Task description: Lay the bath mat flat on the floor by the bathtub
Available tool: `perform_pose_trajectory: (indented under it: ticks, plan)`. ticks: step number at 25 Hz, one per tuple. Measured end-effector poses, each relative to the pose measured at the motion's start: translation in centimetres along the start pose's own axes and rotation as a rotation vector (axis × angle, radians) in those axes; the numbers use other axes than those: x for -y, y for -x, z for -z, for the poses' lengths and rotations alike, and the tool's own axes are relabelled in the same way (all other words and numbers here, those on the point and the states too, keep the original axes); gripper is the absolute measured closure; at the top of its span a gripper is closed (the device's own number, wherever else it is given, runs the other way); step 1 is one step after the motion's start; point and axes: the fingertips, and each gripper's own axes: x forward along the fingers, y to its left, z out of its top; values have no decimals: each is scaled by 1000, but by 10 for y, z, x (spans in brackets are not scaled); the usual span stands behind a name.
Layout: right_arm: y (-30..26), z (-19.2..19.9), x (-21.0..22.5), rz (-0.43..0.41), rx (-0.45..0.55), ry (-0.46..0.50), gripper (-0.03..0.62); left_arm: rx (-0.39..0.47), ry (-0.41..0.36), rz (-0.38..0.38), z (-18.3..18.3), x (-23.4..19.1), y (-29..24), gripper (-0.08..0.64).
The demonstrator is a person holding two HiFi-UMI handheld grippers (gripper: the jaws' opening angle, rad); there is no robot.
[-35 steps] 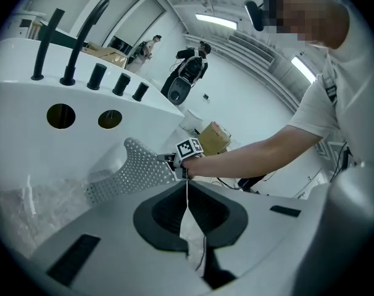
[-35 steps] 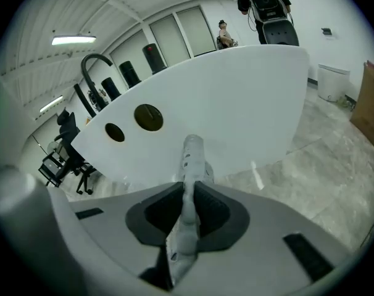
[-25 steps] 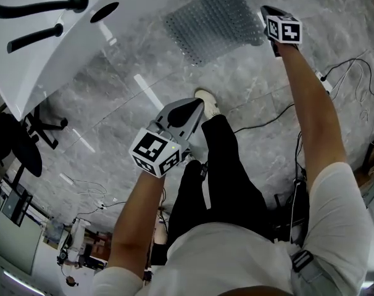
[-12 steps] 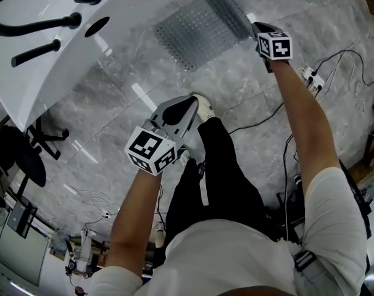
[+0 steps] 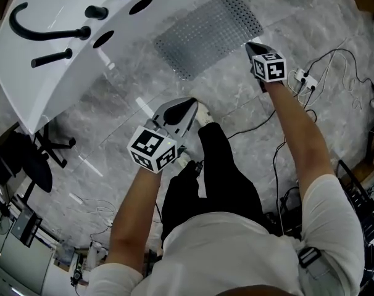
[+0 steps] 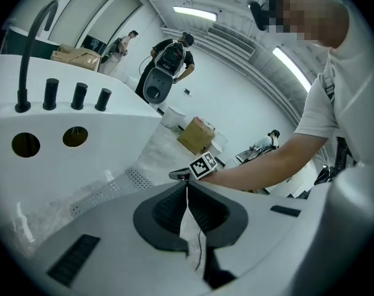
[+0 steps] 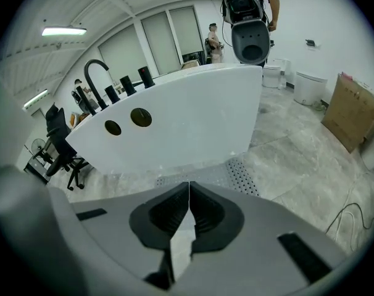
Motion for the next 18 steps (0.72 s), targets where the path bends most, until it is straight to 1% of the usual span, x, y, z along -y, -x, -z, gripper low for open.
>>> perform_pose_trajectory:
  ticks: [6,9,13,18]
  plan:
    - [59,3,-37,-48,18,-22,577,5,-41,2,-17,35,17,540]
    - [91,3,-61,-72,37,-33,580,12,-69,-9,-25,44,30,540]
    - [130,6,-92,-110,48,-12,581,20,-85,-16,-27,61,47,540]
    - [184,5,-123,-112,73,22,581,16,-132,-11,-24,83,72,540]
